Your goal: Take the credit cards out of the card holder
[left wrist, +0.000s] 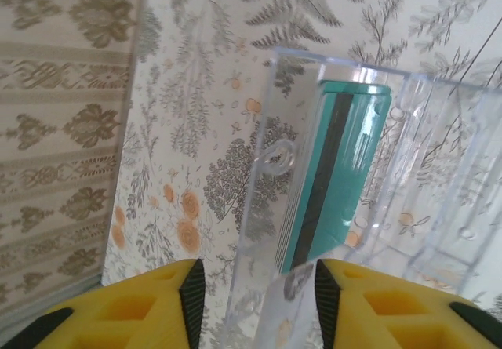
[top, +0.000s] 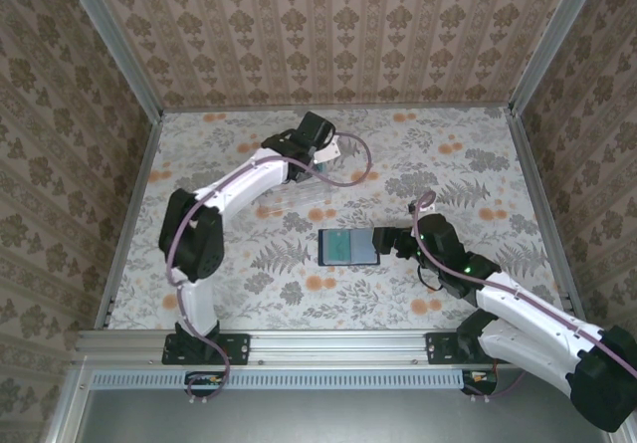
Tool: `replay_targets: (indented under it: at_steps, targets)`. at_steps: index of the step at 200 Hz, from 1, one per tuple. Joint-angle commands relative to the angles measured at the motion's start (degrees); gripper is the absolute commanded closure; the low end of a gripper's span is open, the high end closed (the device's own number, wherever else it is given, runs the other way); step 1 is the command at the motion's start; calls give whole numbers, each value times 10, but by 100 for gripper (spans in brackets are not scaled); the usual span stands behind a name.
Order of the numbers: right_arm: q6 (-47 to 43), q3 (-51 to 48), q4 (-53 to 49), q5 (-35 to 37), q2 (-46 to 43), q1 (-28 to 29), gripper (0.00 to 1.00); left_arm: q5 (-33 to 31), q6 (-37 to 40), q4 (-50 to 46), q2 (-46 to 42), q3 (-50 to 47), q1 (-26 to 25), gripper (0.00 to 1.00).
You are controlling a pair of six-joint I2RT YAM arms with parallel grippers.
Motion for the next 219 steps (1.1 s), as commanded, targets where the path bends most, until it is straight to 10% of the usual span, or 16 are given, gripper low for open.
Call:
replay_targets:
  at_steps: [1,70,99,219]
  targets:
    - [-9,-6,18,-25,8,-2,4,44,-134,-15,-92,-35,-4,53]
    - [-23,52,6,-64,142,10,38,270,-577,188,-377,-352,43,25]
    - [-24,77,1,-69,202,14,47,320,-674,259,-425,-465,47,31]
    - [-2,90,-10,-75,319,14,62,453,-890,401,-188,-506,-32,36]
